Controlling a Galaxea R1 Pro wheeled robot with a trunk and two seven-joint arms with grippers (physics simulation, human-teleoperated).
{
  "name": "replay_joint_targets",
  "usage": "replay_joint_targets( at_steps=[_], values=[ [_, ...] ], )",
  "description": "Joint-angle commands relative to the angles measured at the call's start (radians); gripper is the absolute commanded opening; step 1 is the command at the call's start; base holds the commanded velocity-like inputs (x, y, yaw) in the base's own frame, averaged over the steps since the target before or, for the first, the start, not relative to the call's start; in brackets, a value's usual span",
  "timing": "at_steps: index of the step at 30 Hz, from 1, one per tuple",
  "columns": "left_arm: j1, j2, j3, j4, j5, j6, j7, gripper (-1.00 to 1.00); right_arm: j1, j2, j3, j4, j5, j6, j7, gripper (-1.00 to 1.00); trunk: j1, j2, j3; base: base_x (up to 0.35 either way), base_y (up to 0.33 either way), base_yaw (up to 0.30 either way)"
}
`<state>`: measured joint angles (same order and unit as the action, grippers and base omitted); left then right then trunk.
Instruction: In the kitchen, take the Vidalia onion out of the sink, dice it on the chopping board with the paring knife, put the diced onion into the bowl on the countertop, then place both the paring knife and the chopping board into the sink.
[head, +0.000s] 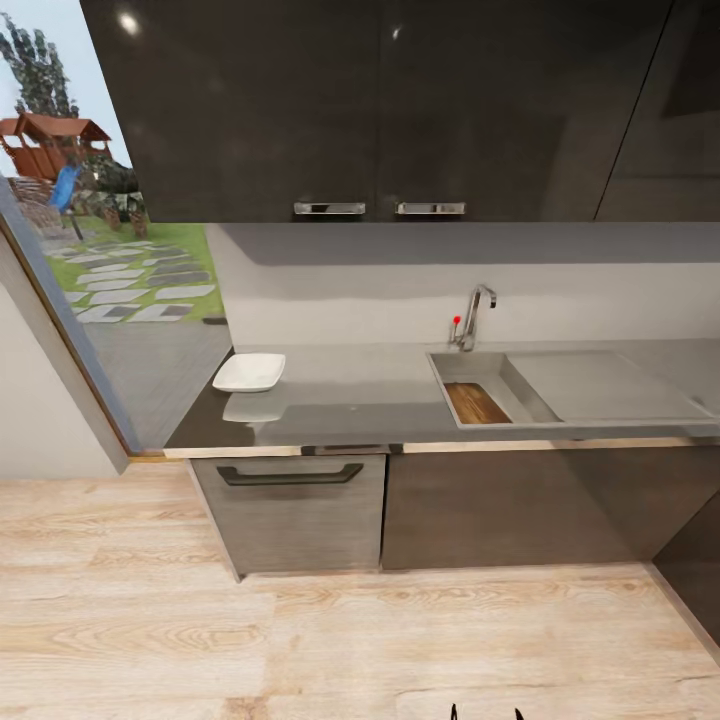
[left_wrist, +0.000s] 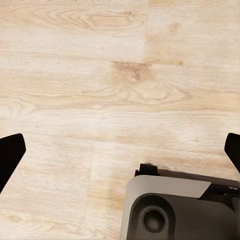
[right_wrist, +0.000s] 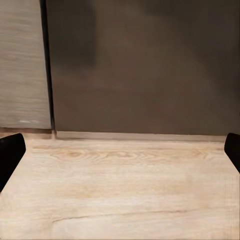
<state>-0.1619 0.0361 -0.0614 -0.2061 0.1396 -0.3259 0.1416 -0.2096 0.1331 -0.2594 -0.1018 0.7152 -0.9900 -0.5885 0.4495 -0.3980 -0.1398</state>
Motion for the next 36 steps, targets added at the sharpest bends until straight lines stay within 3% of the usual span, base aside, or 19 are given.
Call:
replay_joint_targets(
  at_steps=[1,36],
  values=[
    [-0.001,0.0,-0.007,0.001,0.009,-0.004,0.003,1.0,-0.001,0.001,-0.004,0.001,0.009,-0.005,-0.007,1.0,0.001,-0.002,-0.002,0.0,0.0,0.0],
    [-0.001,-0.002,-0.009,0.004,0.008,-0.003,0.003,1.0,-0.001,0.003,-0.003,0.002,0.007,-0.01,-0.008,1.0,0.001,-0.002,-0.002,0.0,0.0,0.0]
  ],
)
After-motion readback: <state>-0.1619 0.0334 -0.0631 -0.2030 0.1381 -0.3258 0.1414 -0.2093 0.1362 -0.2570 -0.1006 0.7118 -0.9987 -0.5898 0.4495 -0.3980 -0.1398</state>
